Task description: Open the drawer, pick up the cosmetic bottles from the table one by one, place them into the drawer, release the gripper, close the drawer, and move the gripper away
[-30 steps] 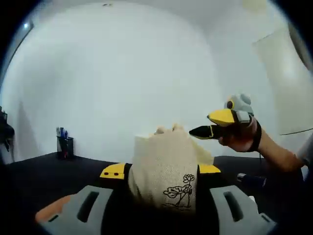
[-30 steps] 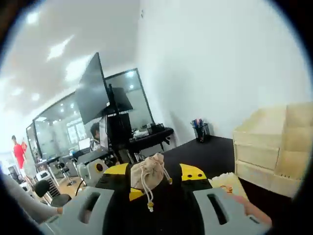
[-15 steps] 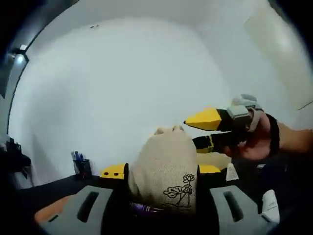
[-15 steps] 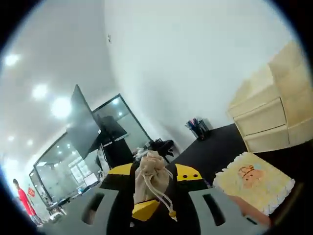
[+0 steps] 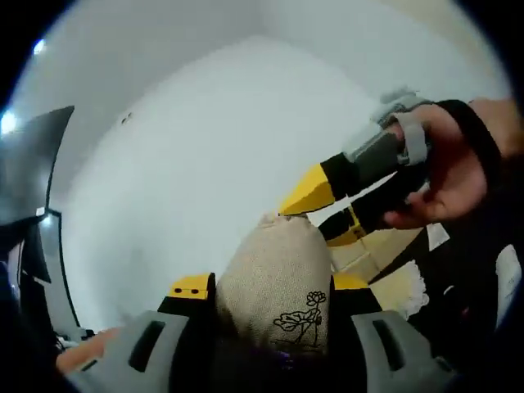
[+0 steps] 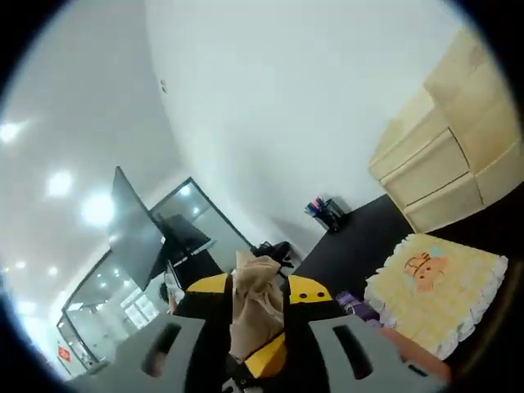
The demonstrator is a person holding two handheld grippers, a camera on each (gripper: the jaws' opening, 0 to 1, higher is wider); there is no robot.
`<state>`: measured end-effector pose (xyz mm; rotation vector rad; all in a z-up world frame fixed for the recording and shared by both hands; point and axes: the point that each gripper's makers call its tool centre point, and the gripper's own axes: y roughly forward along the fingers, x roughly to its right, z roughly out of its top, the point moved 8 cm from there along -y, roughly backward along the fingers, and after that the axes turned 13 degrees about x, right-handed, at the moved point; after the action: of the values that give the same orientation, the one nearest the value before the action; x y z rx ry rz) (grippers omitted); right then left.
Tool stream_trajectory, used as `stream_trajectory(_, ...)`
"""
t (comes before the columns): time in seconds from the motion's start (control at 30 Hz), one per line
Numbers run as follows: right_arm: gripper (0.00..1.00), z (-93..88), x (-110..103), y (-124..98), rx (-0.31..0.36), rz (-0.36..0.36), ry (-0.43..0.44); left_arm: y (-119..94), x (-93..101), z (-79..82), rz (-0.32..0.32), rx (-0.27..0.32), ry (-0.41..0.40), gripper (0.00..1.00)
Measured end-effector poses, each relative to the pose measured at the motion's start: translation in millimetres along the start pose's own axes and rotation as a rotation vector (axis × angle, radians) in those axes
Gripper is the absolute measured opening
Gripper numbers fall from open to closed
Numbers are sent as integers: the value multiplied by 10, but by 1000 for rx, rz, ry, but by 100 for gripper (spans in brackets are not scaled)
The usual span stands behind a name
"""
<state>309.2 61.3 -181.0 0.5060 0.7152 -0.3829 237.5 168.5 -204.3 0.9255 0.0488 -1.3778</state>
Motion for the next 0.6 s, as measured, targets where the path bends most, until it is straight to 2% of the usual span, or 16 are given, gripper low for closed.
stream_trajectory(0.1, 17, -2, -30, 4, 5, 7, 1, -3, 81, 30, -17, 11, 50, 47)
stream_trajectory(0.13, 16, 14, -17, 9, 12, 3, -33, 3, 90, 35, -16, 13, 72, 47)
stream_trajectory(0.3, 13, 21, -15, 26, 10, 18, -45, -71, 103, 70, -9, 16, 64, 47)
stream_trajectory(0.43, 10, 3, -23, -8, 0, 28, -92, -54, 123, 53, -19, 18, 65, 48)
stream_trajectory(0.6, 8, 79, 4, 29, -10, 44, -156, 6, 154, 8, -52, 37, 8, 52)
